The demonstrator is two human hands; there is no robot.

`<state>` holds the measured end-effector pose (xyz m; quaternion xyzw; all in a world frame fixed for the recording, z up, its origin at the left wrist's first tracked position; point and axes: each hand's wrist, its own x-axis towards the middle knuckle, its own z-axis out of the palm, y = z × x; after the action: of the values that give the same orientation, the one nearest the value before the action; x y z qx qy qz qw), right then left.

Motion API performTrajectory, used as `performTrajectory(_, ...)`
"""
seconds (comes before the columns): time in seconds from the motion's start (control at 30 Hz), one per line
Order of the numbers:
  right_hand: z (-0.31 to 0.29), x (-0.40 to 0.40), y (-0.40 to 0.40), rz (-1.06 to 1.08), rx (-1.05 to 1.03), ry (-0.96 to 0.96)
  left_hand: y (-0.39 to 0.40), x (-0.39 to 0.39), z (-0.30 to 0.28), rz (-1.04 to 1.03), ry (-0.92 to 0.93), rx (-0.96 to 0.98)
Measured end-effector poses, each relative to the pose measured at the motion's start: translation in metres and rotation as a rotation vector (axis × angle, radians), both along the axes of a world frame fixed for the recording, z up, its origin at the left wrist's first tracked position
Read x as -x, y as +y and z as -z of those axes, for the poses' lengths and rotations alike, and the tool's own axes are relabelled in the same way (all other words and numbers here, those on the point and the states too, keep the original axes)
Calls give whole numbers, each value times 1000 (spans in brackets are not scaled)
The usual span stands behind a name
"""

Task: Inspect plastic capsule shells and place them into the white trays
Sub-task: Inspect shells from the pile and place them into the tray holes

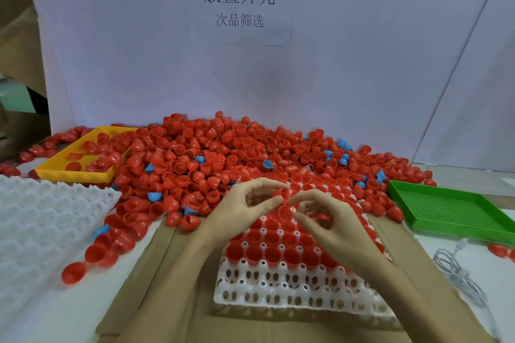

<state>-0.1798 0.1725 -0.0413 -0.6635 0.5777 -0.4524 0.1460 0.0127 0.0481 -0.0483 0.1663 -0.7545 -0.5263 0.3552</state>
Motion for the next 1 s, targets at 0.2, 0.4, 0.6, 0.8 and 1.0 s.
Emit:
performTrajectory(0.2,3,-12,-6,52,43,62,-3,-5,3,73,-5,-77)
performTrajectory(0.4,9,-25,-17,106,62,172,-12,-8,9,54,-14,-149)
performTrajectory(0.6,2,-41,-12,131,93,162,-21,-13,11,-47,35,-89)
performTrajectory(0.8,2,-70,18,-236,-70,339,-39,-19,15,-453,143,-132)
performTrajectory(1.0,12,-85,15,-265,-76,547,-36,-16,18,-468,90,-92)
